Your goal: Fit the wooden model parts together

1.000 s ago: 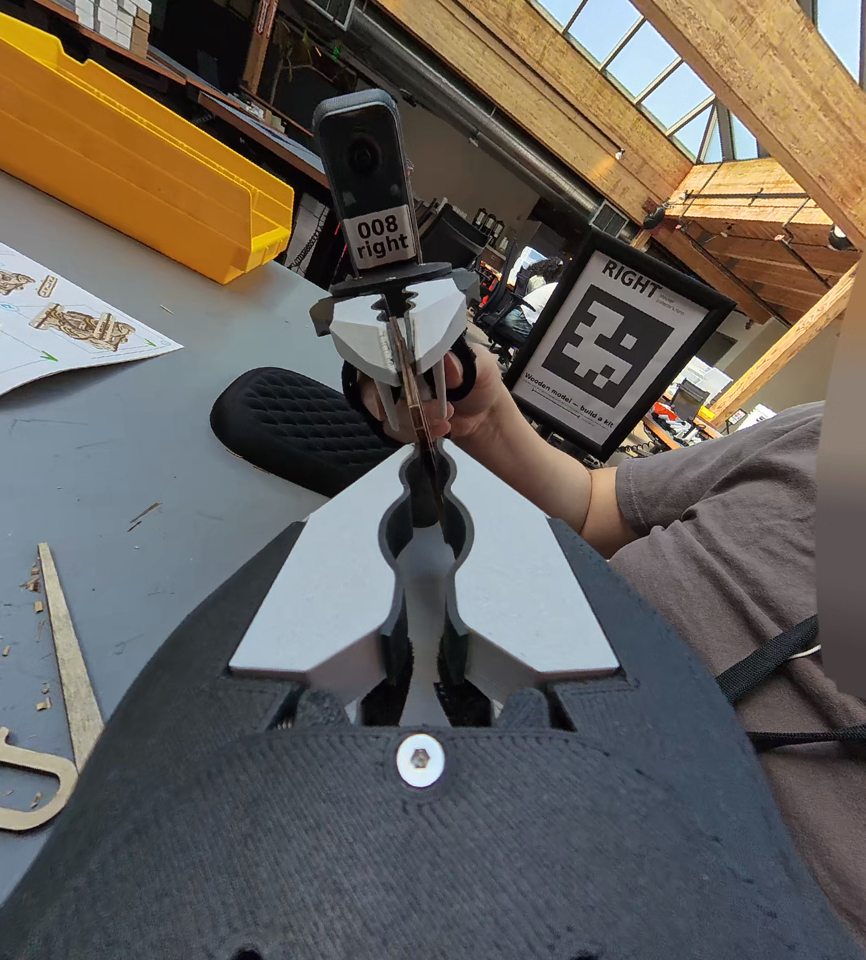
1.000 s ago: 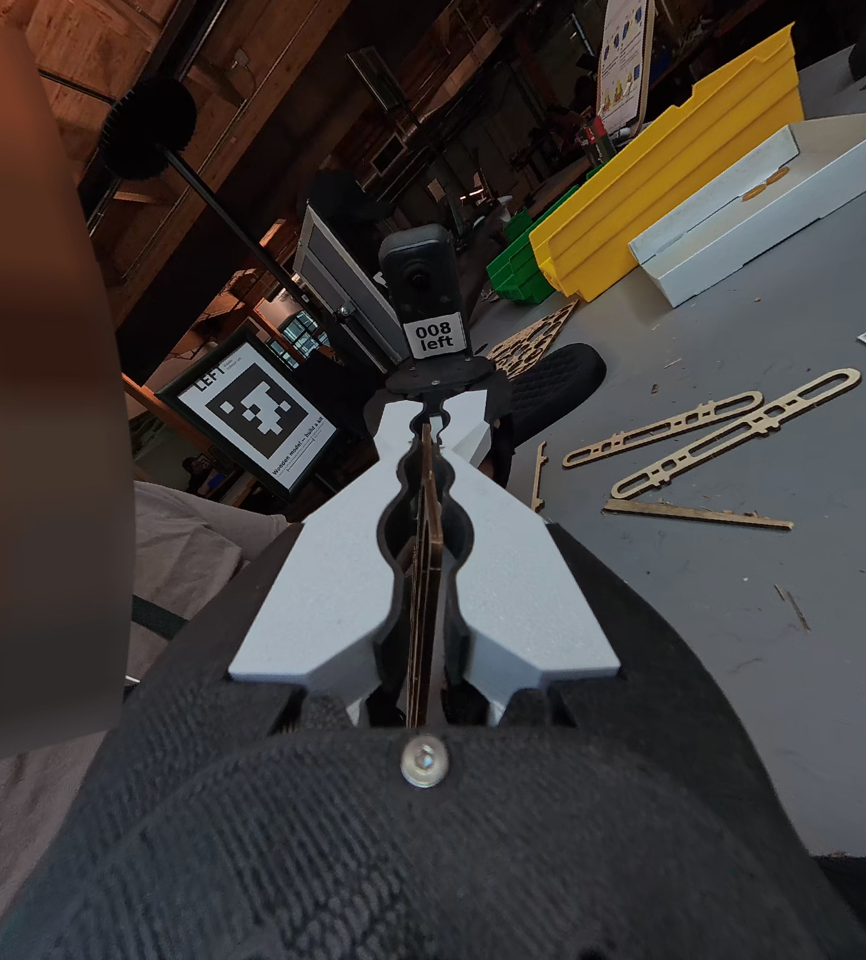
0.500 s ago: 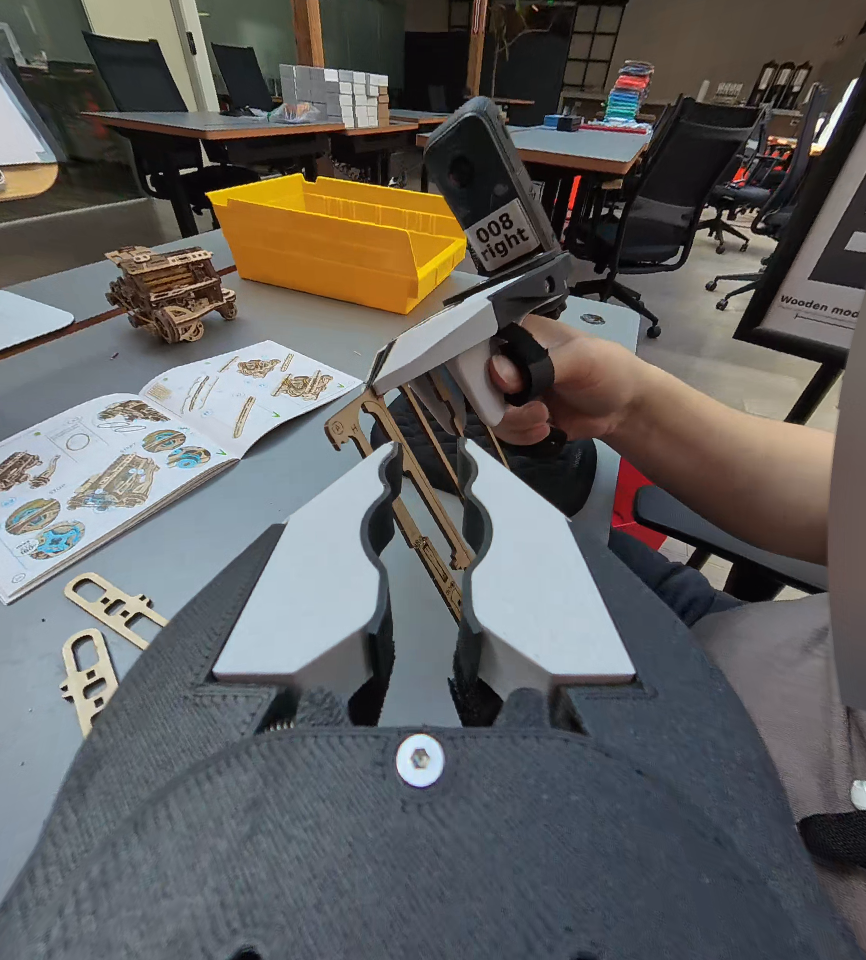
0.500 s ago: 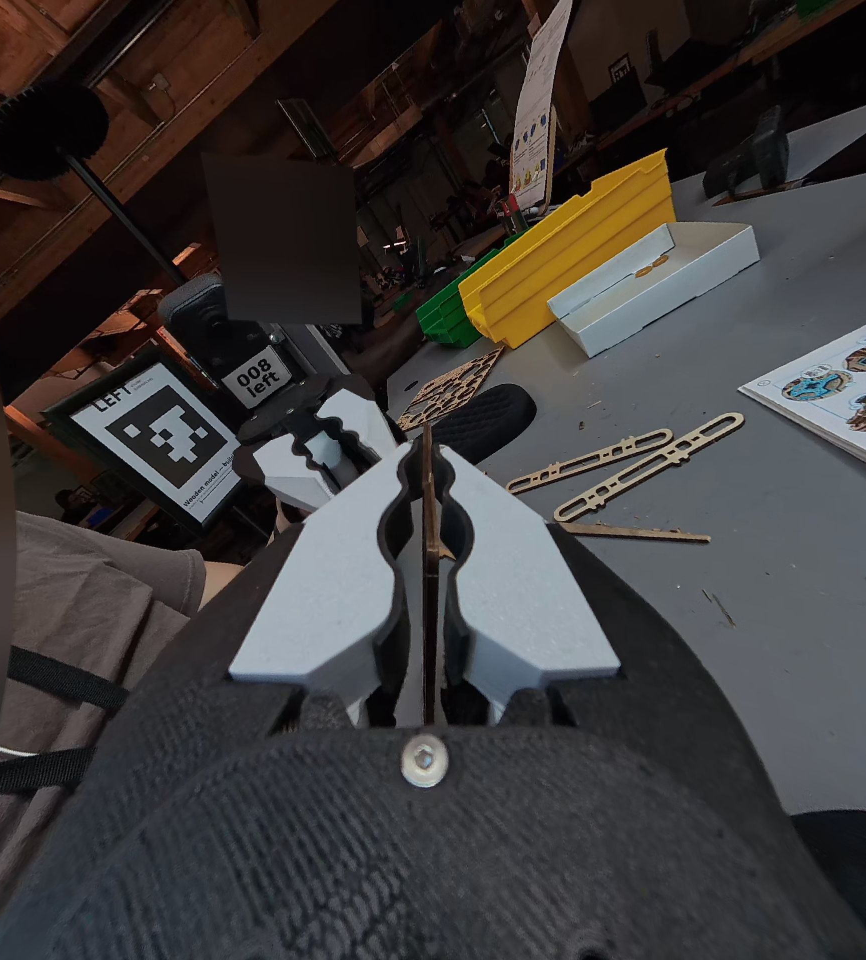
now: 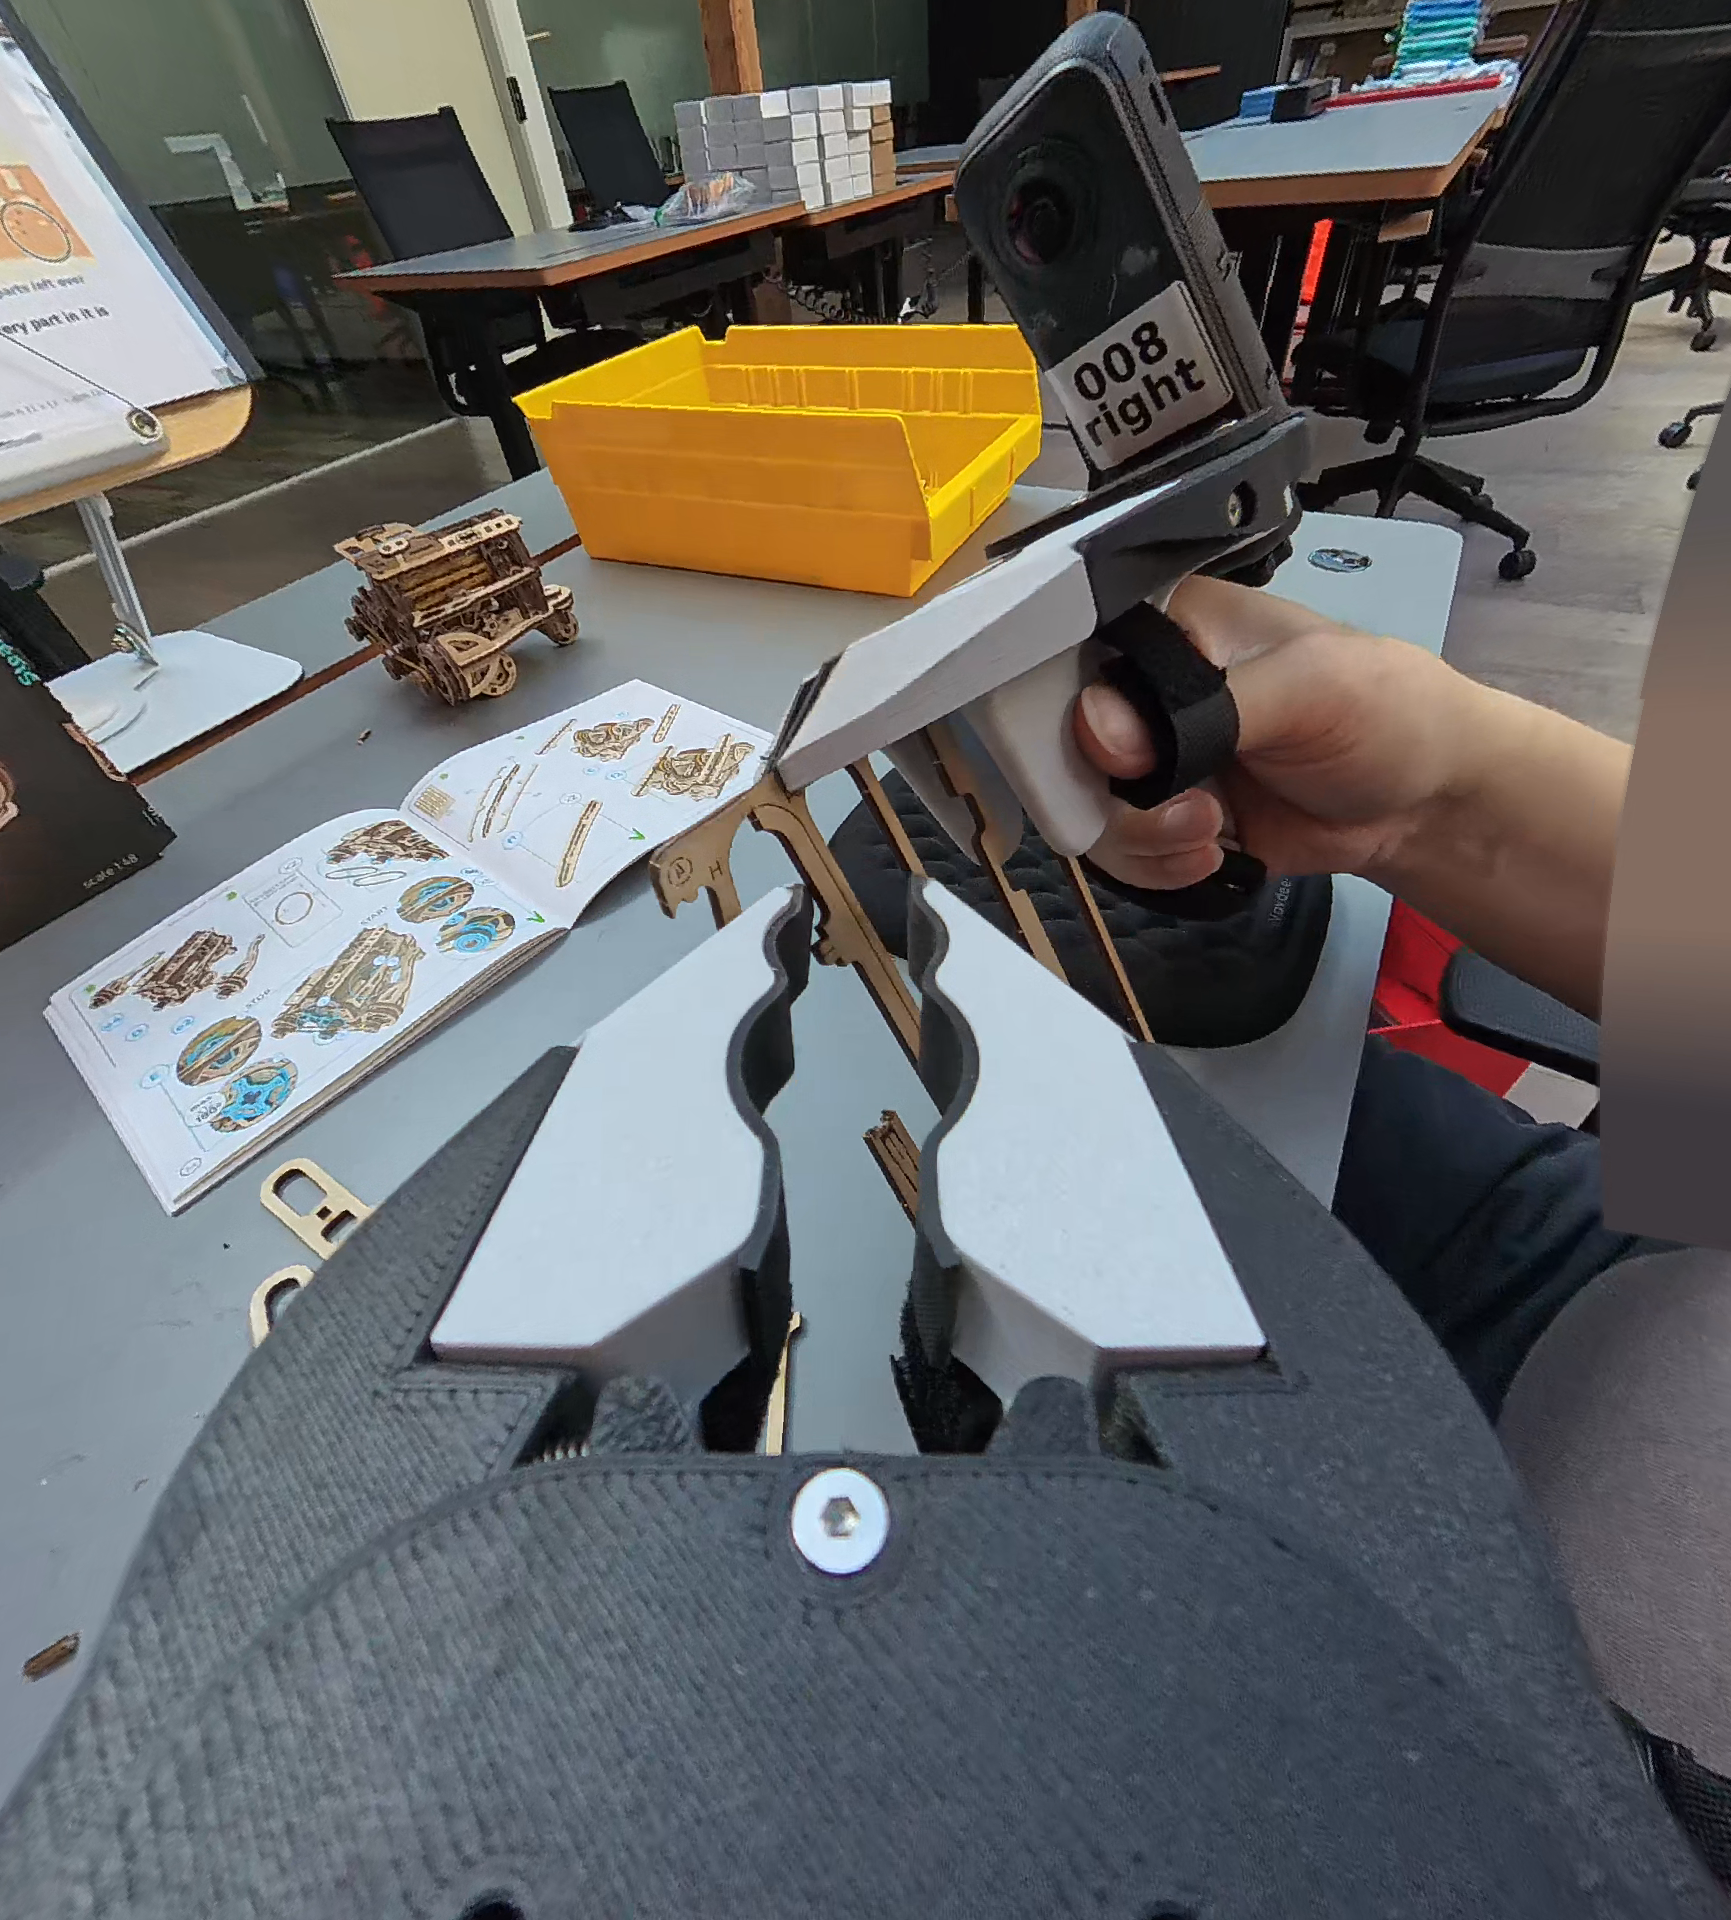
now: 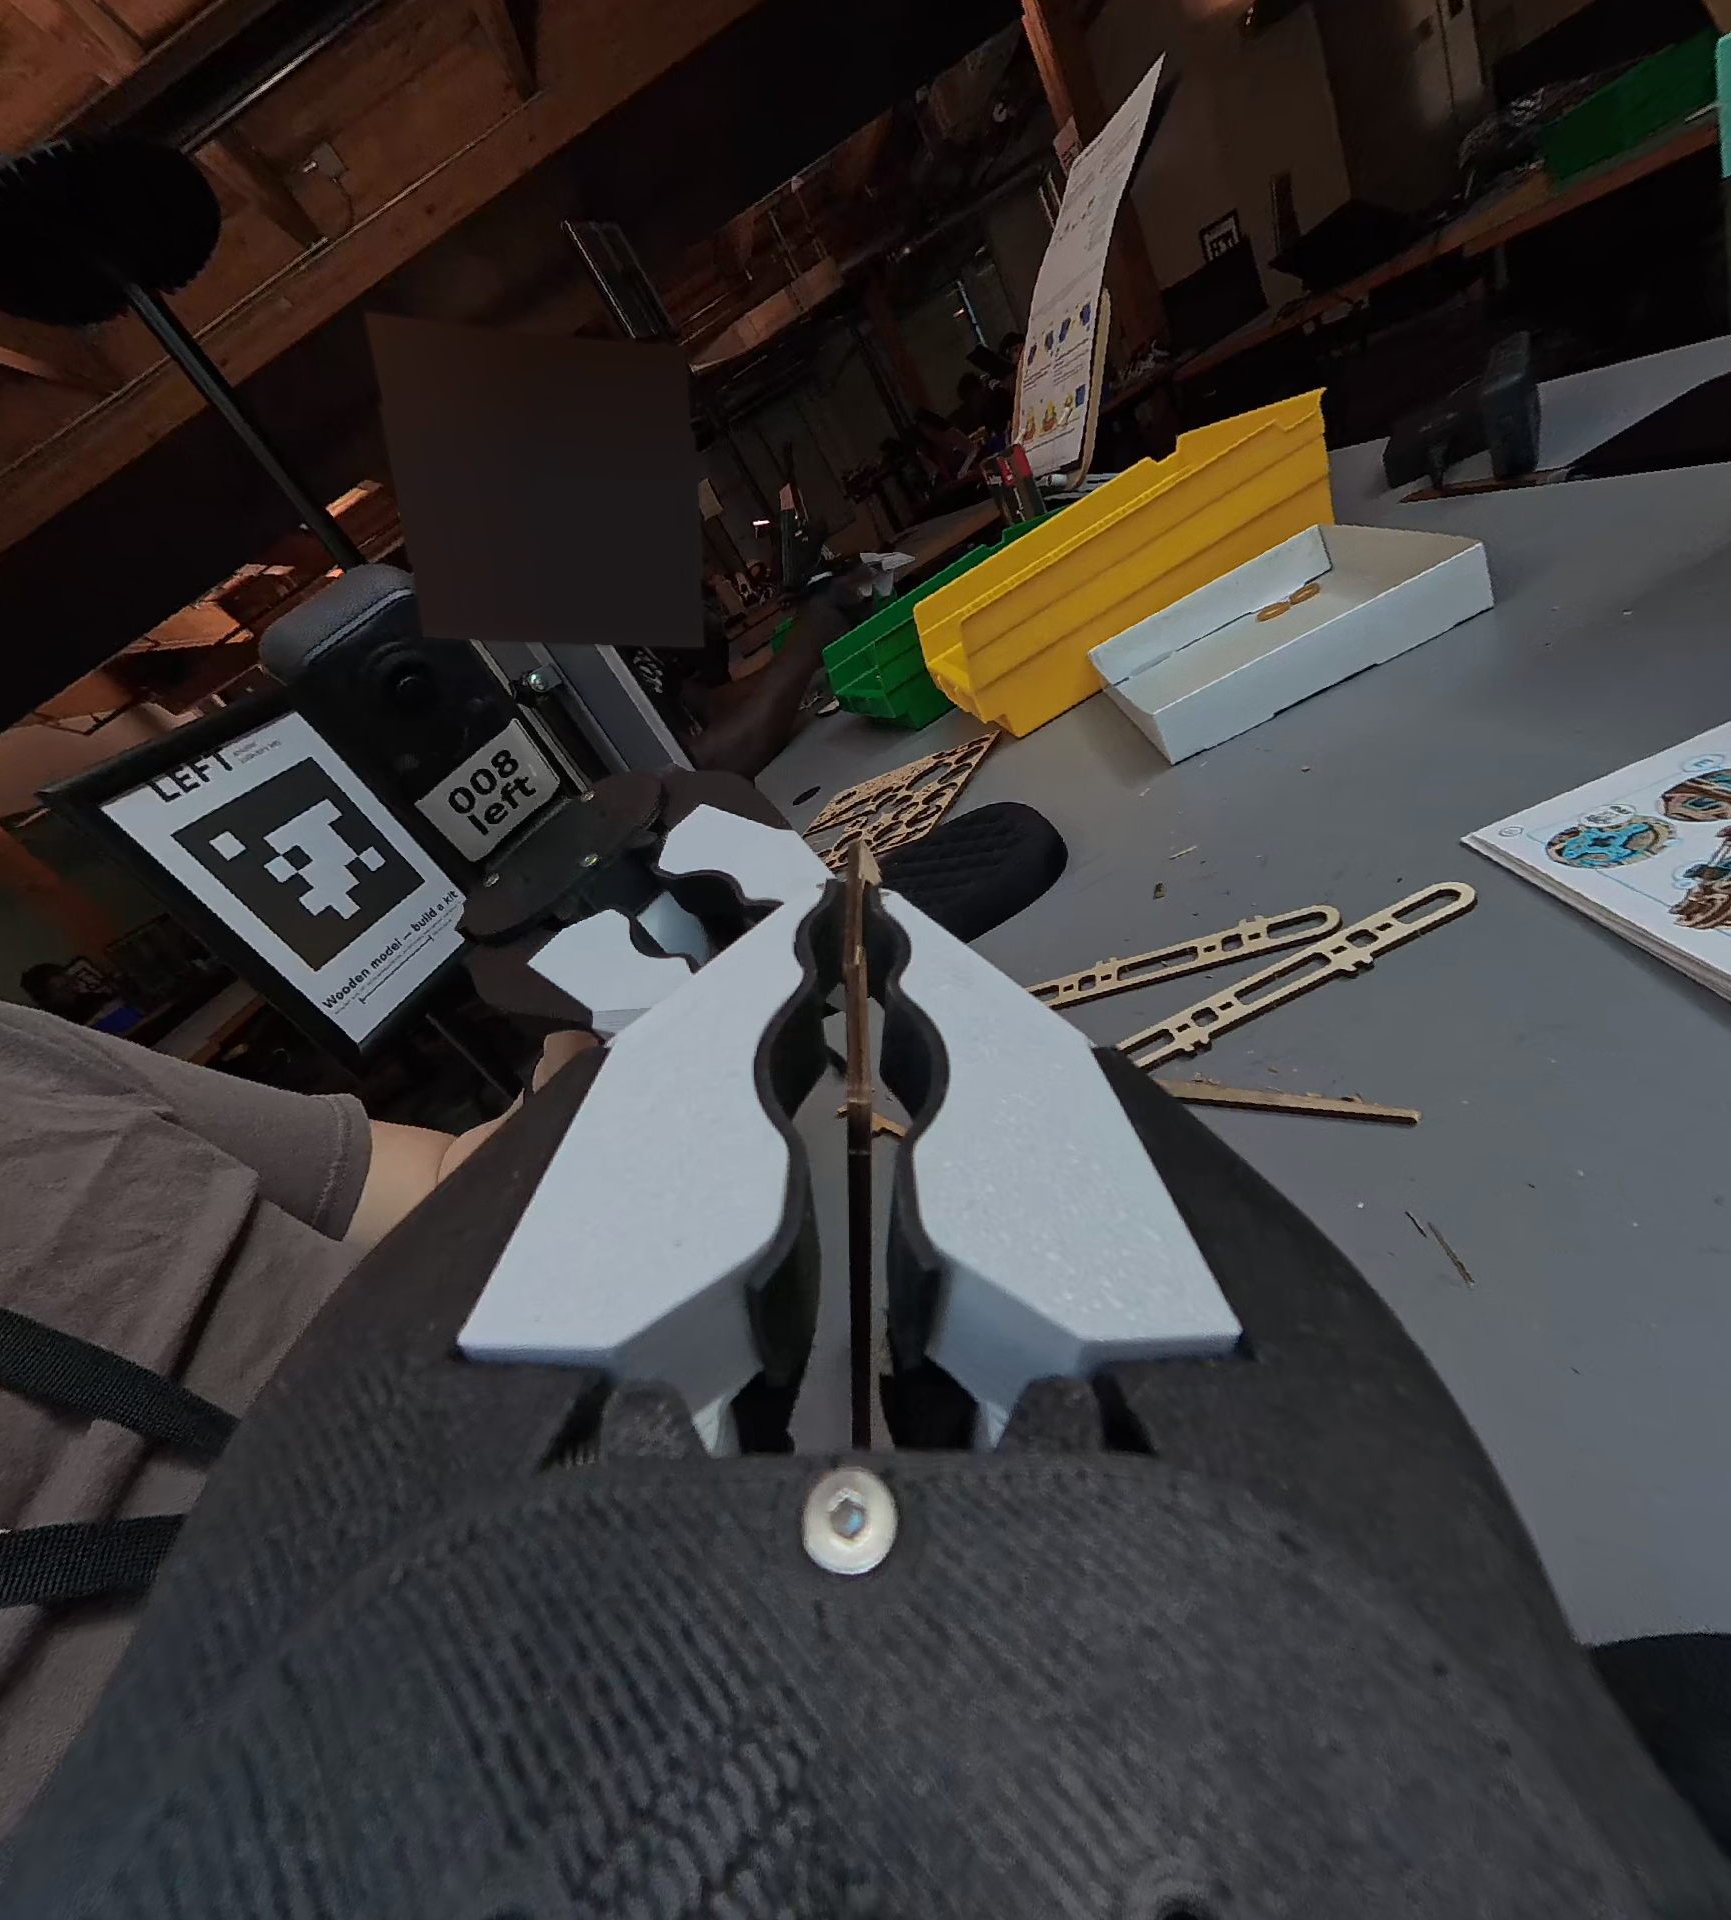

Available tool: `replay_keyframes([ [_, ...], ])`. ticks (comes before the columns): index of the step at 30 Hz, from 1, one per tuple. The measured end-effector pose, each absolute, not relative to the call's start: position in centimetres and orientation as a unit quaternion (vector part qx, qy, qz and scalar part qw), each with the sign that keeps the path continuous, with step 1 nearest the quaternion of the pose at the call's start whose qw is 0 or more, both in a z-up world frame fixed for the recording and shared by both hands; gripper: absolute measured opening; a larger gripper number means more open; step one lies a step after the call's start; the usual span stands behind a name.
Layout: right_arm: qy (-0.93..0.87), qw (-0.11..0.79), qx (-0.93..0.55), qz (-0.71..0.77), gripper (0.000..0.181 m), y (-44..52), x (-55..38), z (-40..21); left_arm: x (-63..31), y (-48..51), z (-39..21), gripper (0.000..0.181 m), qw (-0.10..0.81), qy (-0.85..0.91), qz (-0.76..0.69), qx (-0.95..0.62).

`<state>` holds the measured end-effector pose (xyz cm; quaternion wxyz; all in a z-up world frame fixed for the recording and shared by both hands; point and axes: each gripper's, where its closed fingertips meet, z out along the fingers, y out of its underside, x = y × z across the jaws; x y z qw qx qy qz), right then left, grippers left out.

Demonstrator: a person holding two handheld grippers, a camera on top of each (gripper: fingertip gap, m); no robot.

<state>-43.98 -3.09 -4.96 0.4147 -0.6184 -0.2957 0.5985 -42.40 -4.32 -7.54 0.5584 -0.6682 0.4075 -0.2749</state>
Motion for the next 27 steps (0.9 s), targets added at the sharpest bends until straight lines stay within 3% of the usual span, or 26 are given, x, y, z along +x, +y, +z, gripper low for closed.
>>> replay_keyframes([
  [3,-0.294,0.413,-0.616,0.604,0.000,-3.1,-43.9,-5.0,-42.4,-4.2,-7.5,0.006,0.556,0.401,-0.283,-0.671],
  [18,-0.292,0.411,-0.594,0.627,0.000,-3.0,-43.8,-5.2,-42.7,-4.3,-7.3,0.003,0.526,0.345,-0.374,-0.681],
  [27,-0.279,0.411,-0.591,0.636,0.000,-2.4,-43.8,-6.0,-42.6,-3.9,-8.0,0.004,0.554,0.338,-0.315,-0.692],
])
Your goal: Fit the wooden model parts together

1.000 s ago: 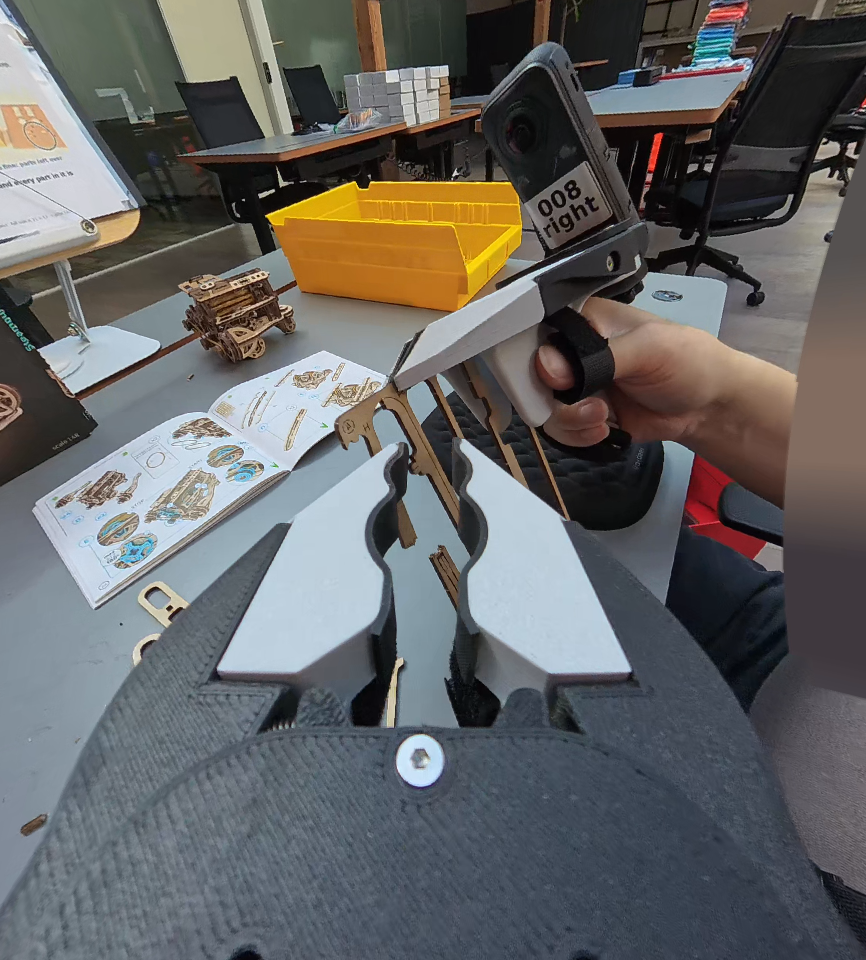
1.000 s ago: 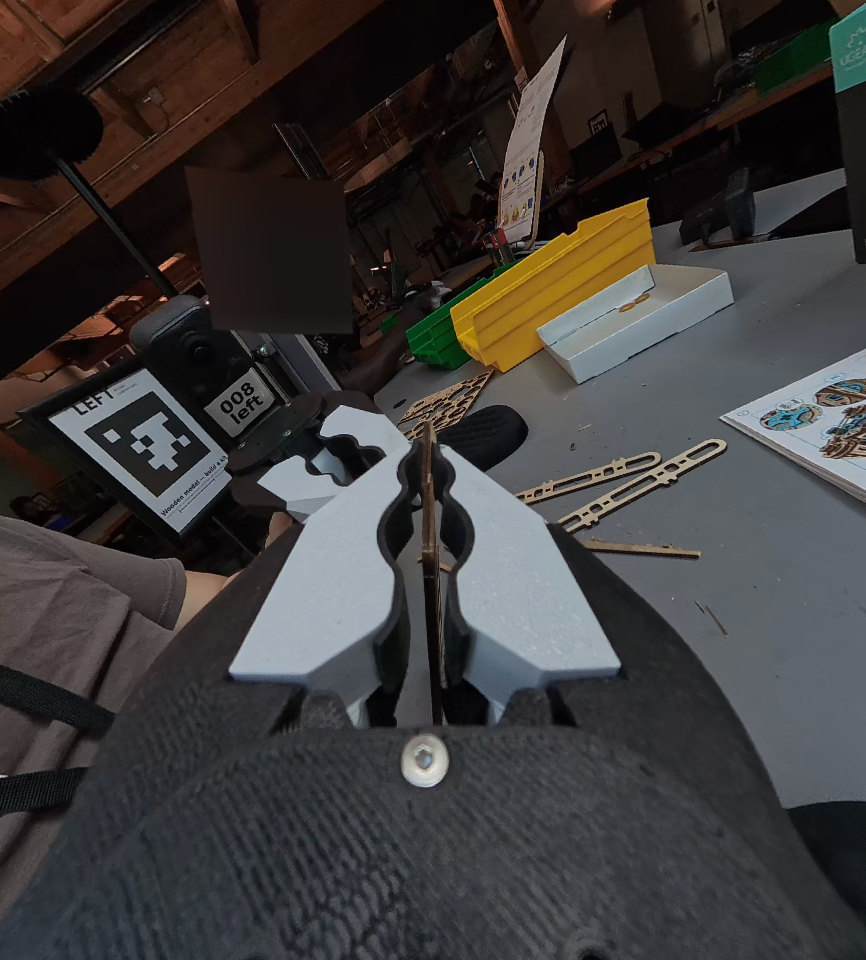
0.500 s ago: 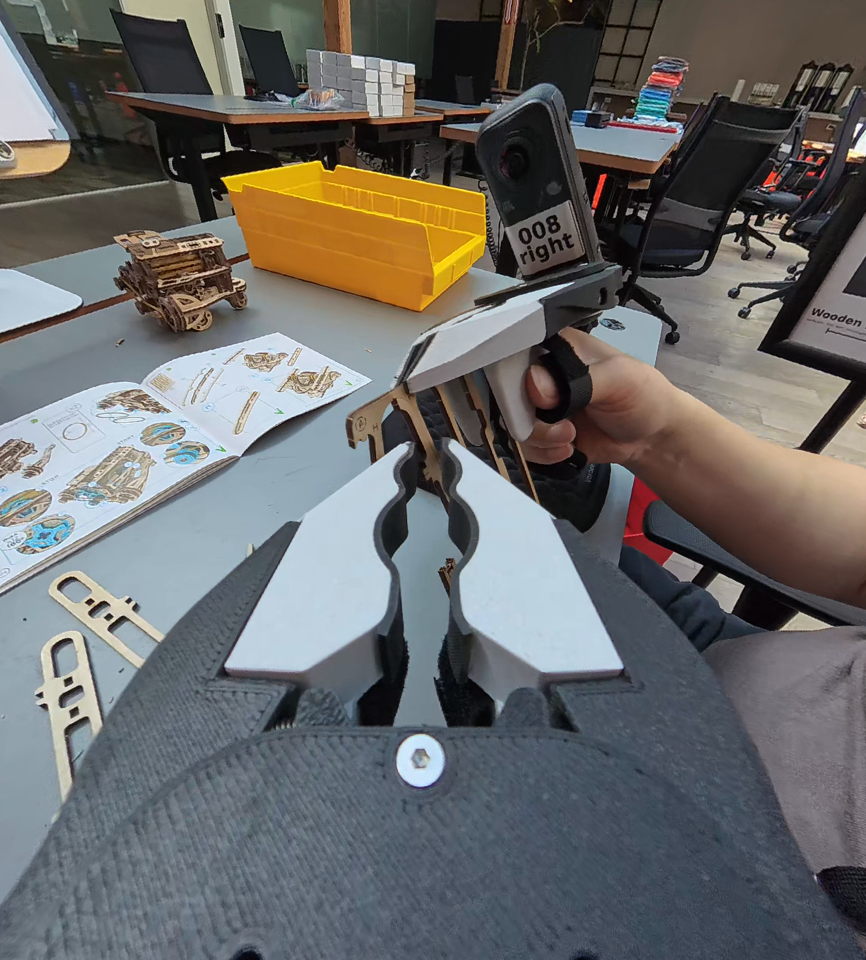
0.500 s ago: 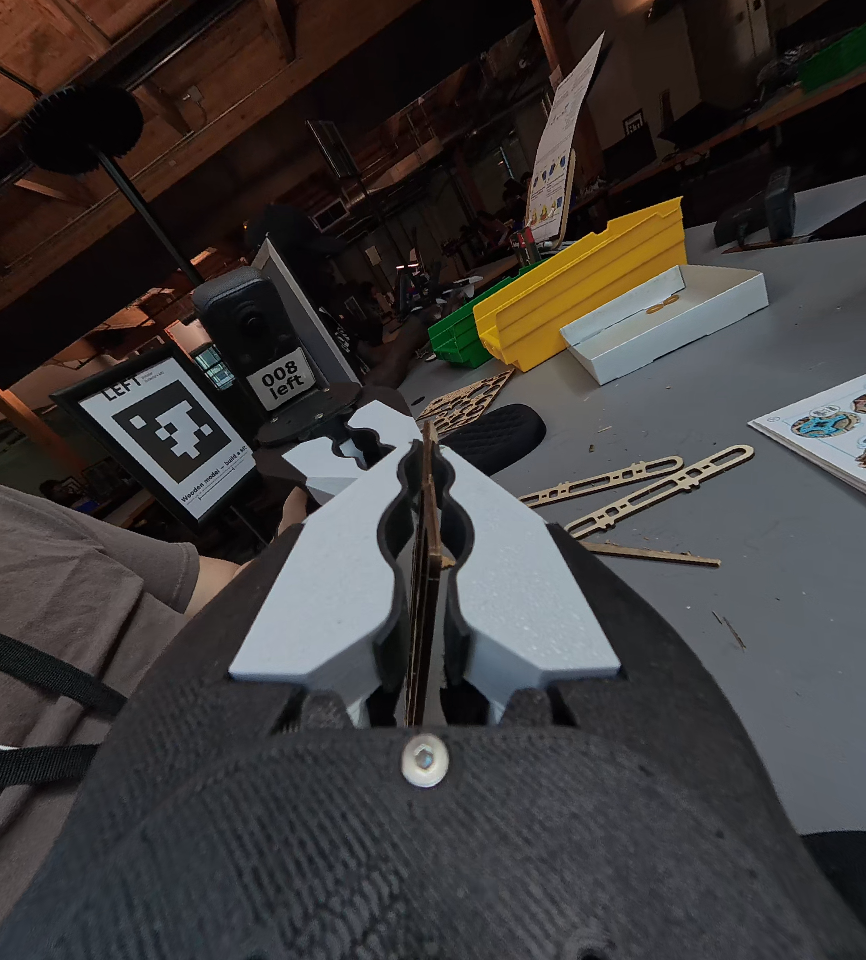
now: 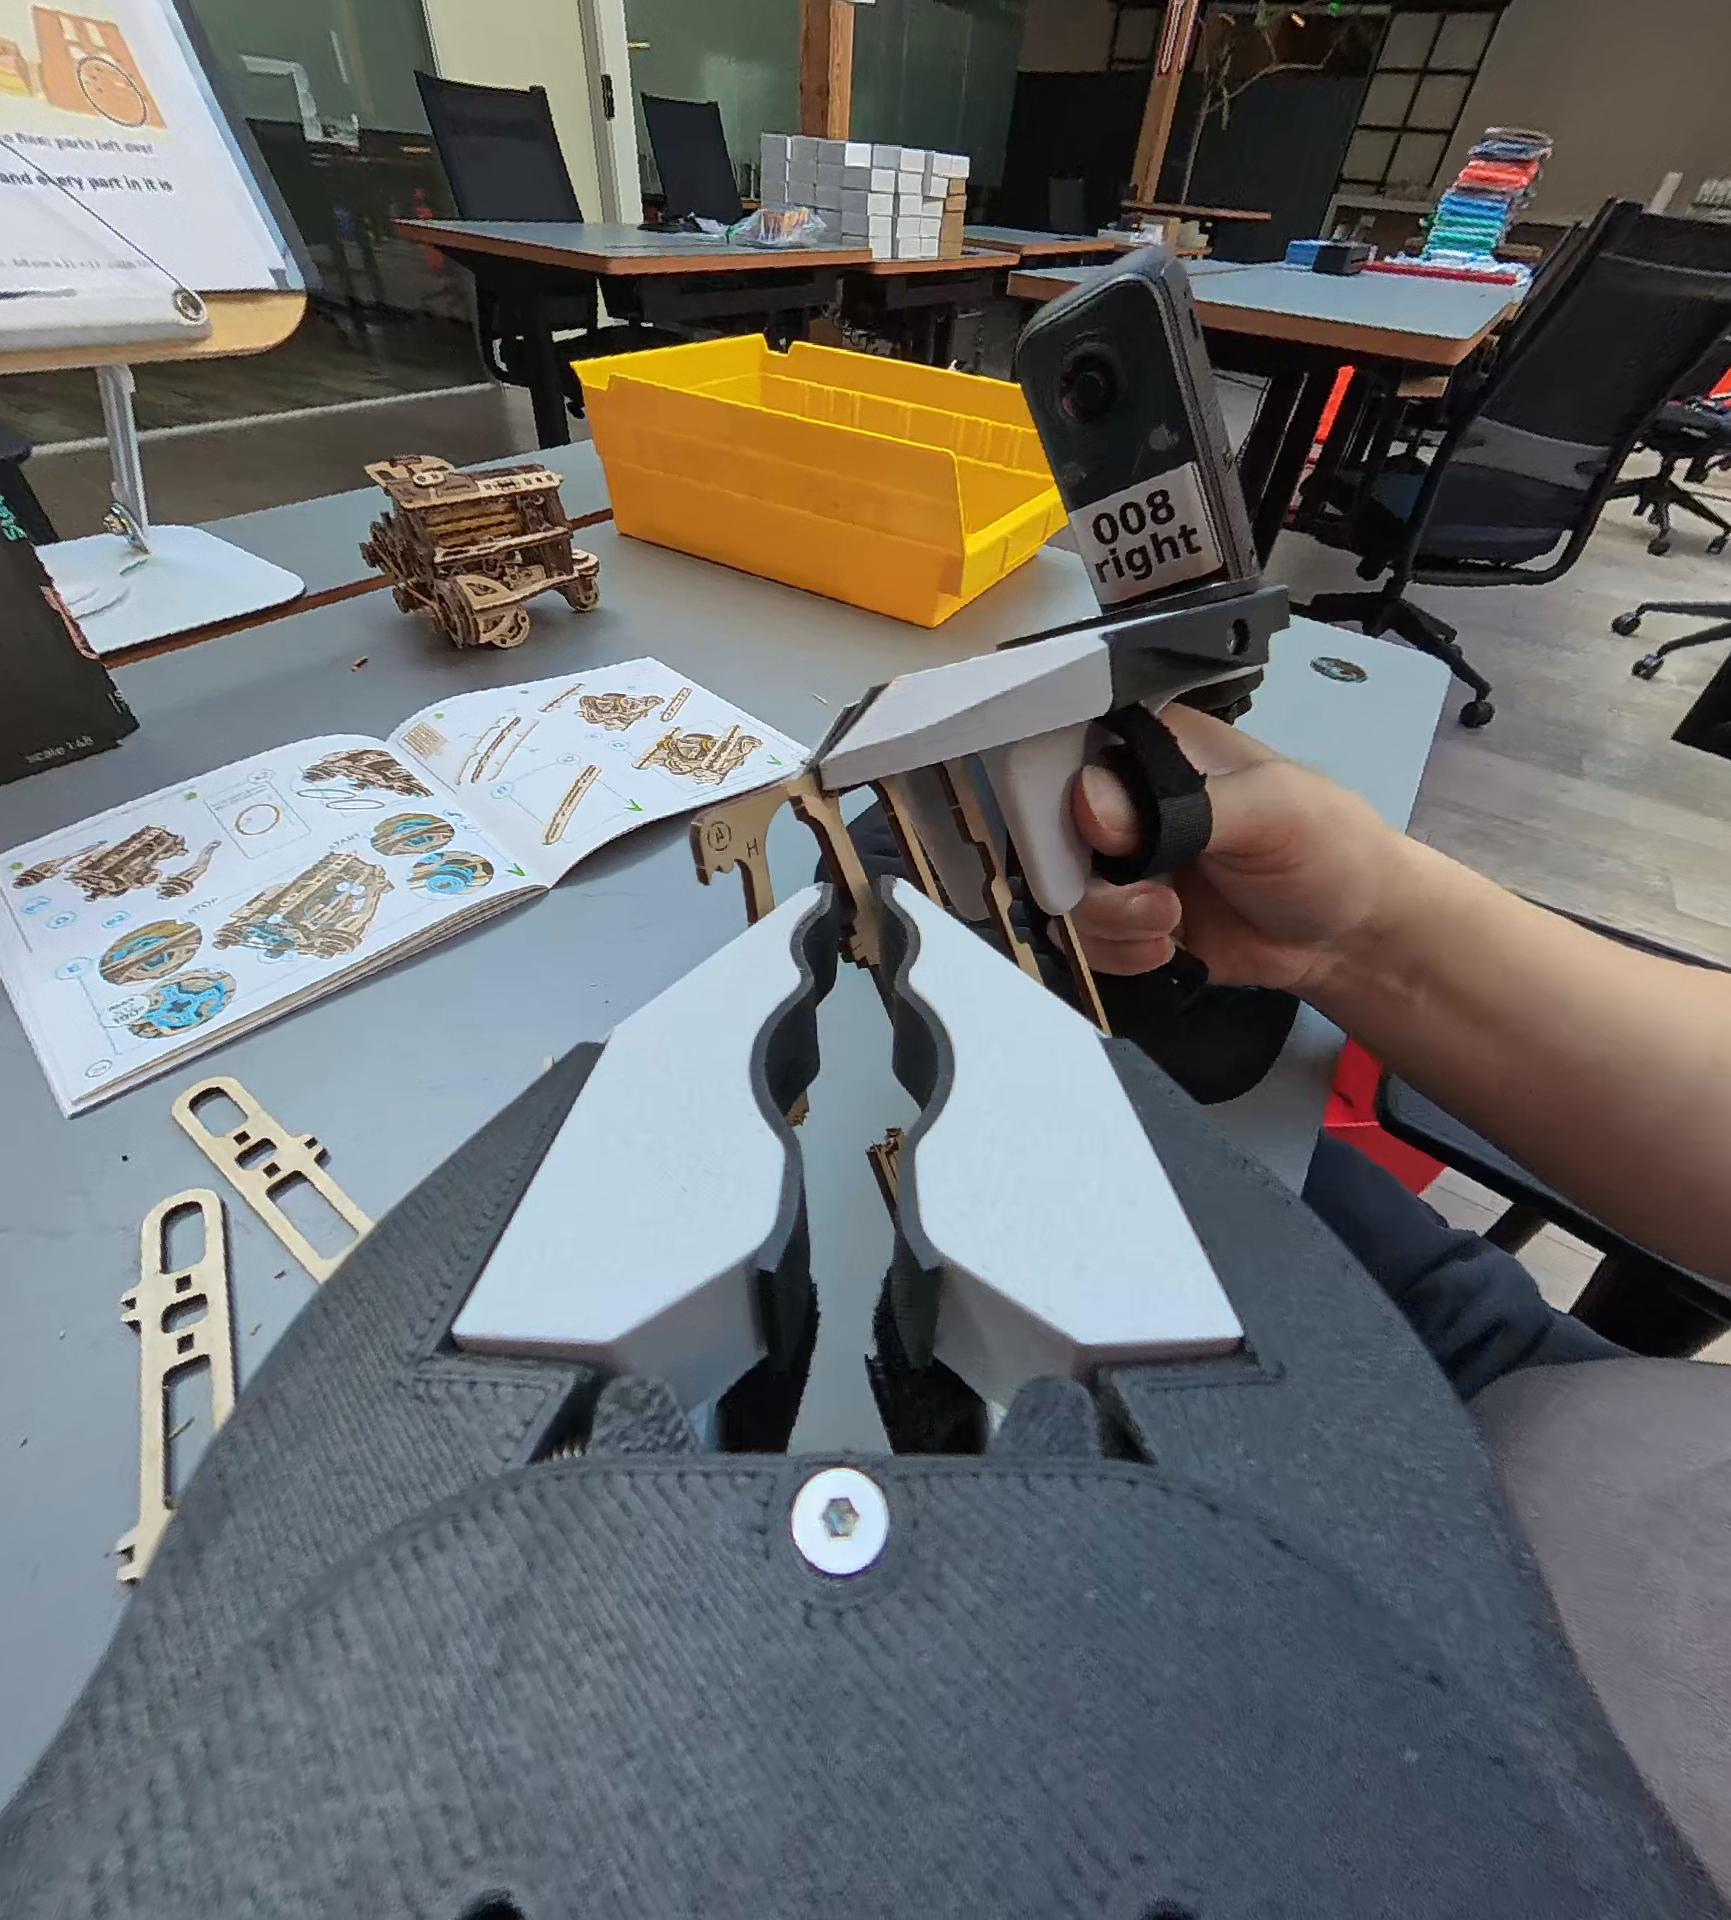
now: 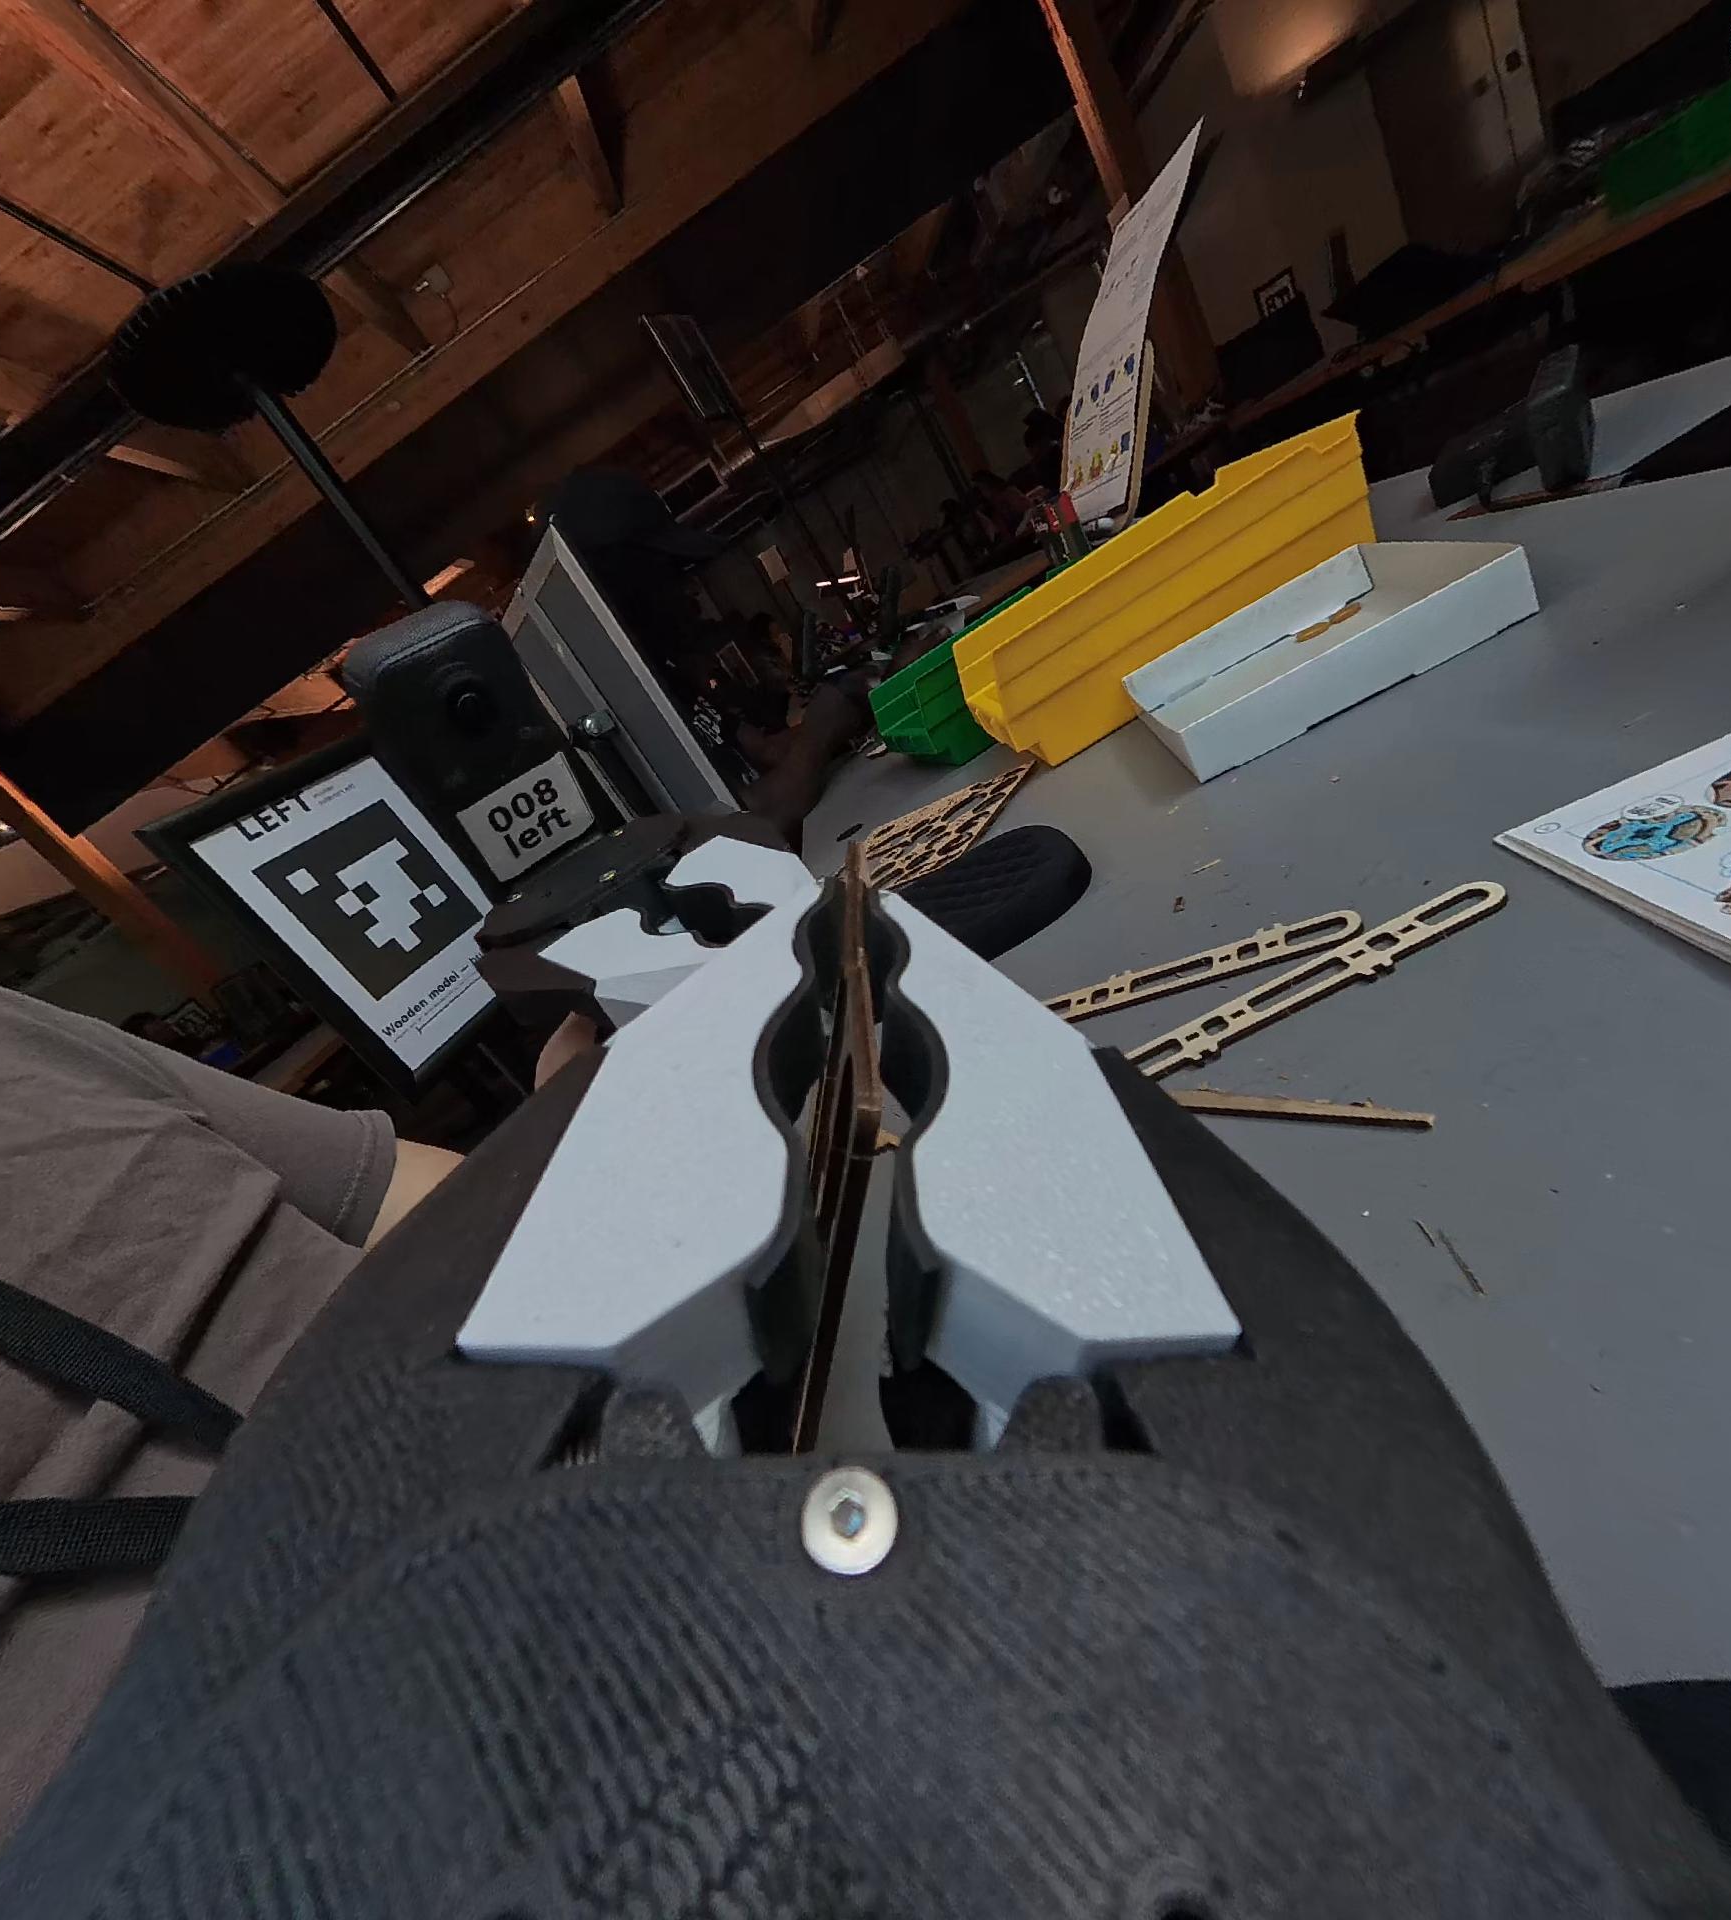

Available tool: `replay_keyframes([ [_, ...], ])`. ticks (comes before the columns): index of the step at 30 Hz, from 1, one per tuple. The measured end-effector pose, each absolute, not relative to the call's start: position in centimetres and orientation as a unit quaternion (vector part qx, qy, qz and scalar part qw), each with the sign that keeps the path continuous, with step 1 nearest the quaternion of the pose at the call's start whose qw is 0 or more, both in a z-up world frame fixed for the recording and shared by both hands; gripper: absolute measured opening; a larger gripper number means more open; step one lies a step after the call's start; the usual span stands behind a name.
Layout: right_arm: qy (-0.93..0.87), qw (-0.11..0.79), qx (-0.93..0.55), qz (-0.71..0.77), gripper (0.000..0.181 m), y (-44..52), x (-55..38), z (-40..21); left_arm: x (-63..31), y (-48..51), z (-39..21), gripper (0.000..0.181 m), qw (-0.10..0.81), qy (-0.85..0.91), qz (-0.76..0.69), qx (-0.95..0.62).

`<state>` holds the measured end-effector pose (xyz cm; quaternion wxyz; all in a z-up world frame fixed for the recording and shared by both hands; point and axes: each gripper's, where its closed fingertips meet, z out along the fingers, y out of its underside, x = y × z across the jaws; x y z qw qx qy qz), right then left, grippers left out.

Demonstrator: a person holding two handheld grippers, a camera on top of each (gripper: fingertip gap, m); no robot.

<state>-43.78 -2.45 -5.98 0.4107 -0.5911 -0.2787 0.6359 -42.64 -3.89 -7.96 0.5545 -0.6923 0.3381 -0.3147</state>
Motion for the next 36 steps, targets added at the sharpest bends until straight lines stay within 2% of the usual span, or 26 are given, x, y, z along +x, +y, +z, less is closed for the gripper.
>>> replay_keyframes([
  [26,-0.266,0.410,-0.611,0.623,0.000,-1.8,-44.2,-6.8,-43.2,-3.3,-8.3,0.003,0.548,0.254,-0.378,-0.702],
  [36,-0.262,0.403,-0.636,0.604,0.000,-1.2,-44.5,-8.0,-43.6,-2.9,-9.2,0.003,0.583,0.275,-0.277,-0.713],
])
